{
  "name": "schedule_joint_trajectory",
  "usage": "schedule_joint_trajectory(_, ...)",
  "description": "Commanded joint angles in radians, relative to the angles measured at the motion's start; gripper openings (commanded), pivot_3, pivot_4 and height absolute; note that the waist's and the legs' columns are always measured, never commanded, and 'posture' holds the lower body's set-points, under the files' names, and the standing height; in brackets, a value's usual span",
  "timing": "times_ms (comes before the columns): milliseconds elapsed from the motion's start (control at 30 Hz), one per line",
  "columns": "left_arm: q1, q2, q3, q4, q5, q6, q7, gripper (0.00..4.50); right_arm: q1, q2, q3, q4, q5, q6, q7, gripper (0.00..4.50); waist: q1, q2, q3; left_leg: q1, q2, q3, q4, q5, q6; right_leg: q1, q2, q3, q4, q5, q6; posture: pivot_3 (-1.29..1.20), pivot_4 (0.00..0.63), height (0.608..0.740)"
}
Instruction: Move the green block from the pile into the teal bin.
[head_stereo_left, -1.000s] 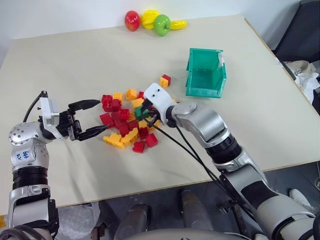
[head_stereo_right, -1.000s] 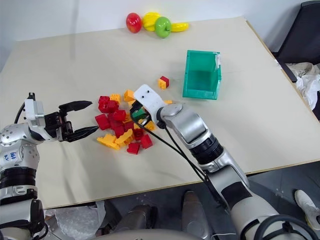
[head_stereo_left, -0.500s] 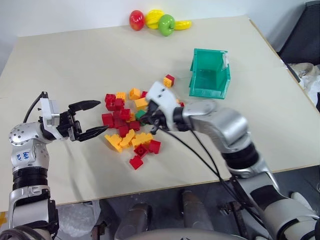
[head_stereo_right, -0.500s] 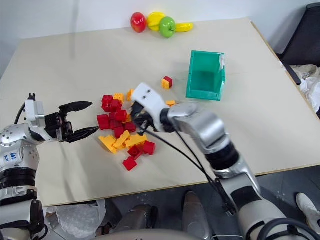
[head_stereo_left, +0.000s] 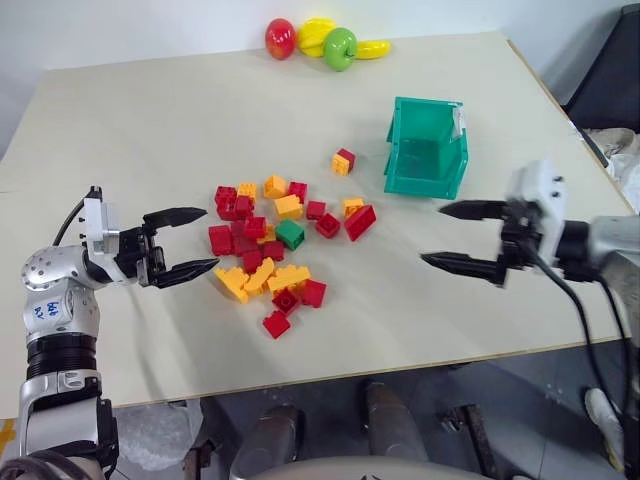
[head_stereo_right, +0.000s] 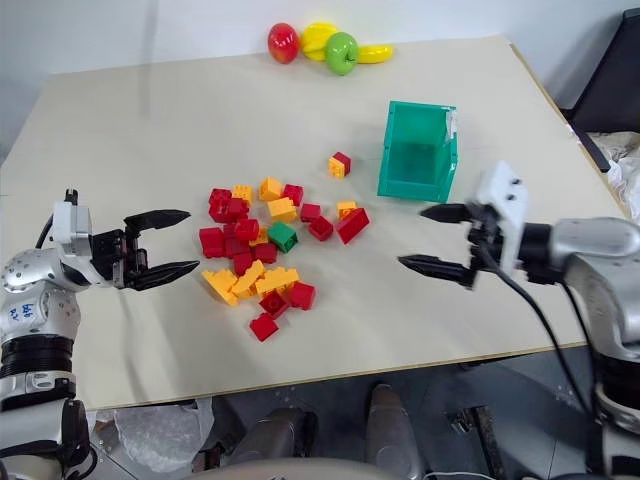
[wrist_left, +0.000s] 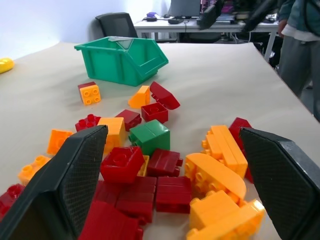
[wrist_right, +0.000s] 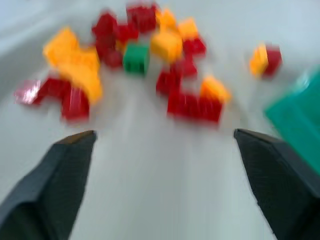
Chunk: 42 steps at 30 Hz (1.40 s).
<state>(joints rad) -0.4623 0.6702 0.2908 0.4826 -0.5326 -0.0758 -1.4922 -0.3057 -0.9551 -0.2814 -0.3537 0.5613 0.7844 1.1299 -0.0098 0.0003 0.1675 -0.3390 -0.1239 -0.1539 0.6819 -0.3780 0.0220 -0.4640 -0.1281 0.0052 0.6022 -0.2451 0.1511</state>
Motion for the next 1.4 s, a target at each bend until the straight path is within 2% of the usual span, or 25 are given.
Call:
schedule_joint_trajectory(33,-0.011,0.010,0.015,0.003,-0.019,-0.004,-0.015,4.50,0.087,-0.085,-0.137,-0.082,0.046,-0.001,0.059,4.47,0.008,0.000,0.000,0.000,0.000,0.001,0.000,0.000,0.000,0.000,0.000,0.000,-0.001,0.000,0.000,0.00,0.150,0.740)
schedule_joint_trajectory(100,-0.019,0.009,0.015,0.010,-0.018,-0.004,-0.017,4.50,0.142,-0.123,-0.185,-0.126,0.063,0.022,0.068,4.47,0.016,0.000,0.000,0.000,0.000,0.001,0.000,0.000,0.000,0.000,0.000,0.000,-0.002,0.000,0.000,0.00,0.150,0.740)
schedule_joint_trajectory(200,-0.024,0.007,0.014,0.014,-0.016,-0.006,-0.017,4.50,0.165,-0.147,-0.190,-0.177,0.082,0.044,0.039,4.47,0.020,0.000,0.000,0.001,0.000,0.001,0.001,0.000,0.000,0.001,0.000,0.000,-0.003,0.000,0.001,0.00,0.150,0.740)
schedule_joint_trajectory(333,-0.028,-0.001,0.011,0.013,-0.017,-0.007,-0.015,4.50,0.000,-0.080,-0.047,-0.259,0.129,0.136,-0.152,4.47,0.020,0.000,0.000,0.002,0.001,0.002,0.001,0.000,0.000,0.002,-0.001,0.001,-0.004,0.001,0.001,0.00,0.150,0.740)
schedule_joint_trajectory(400,-0.029,-0.008,0.009,0.009,-0.019,-0.007,-0.012,4.50,-0.151,0.026,0.121,-0.284,0.095,0.237,-0.306,4.47,0.019,0.000,0.000,0.002,0.003,0.002,0.001,0.000,-0.001,0.002,-0.002,0.001,-0.005,0.003,0.000,0.00,0.150,0.740)
schedule_joint_trajectory(467,-0.028,-0.014,0.010,0.000,-0.021,-0.005,-0.010,4.50,-0.293,0.193,0.260,-0.271,0.083,0.315,-0.436,4.47,0.013,-0.001,0.001,0.002,0.005,0.003,0.001,0.000,-0.002,0.002,-0.001,0.000,-0.007,0.005,-0.002,0.00,0.150,0.740)
schedule_joint_trajectory(633,-0.010,-0.017,0.015,-0.024,-0.027,0.005,-0.012,4.50,-0.443,0.415,0.404,-0.183,0.052,0.403,-0.576,4.47,0.009,-0.001,0.001,-0.003,0.007,0.001,0.001,0.000,-0.002,-0.001,0.001,-0.002,-0.005,0.006,-0.003,0.00,0.150,0.740)
schedule_joint_trajectory(867,0.025,-0.004,0.021,-0.063,-0.038,0.022,-0.023,4.50,-0.599,0.701,0.575,0.142,-0.112,0.412,-0.760,4.47,-0.001,-0.001,0.001,-0.003,0.005,0.000,0.001,0.000,-0.001,-0.001,0.005,-0.003,-0.006,0.007,-0.004,0.00,0.150,0.740)
schedule_joint_trajectory(1000,0.051,0.015,0.034,-0.079,-0.040,0.030,-0.014,4.50,-0.636,0.797,0.623,0.316,-0.182,0.390,-0.797,4.47,-0.019,-0.001,0.001,-0.003,0.005,0.000,0.001,0.000,-0.001,-0.002,0.006,-0.003,-0.004,0.007,-0.004,0.00,0.150,0.740)
schedule_joint_trajectory(1400,0.091,0.032,0.056,-0.119,-0.052,0.028,0.007,4.50,-0.680,0.853,0.703,0.577,-0.307,0.247,-0.708,4.47,-0.029,-0.001,0.001,-0.001,0.006,0.002,0.002,0.000,-0.001,-0.002,0.007,-0.003,-0.001,0.007,-0.005,0.00,0.150,0.740)
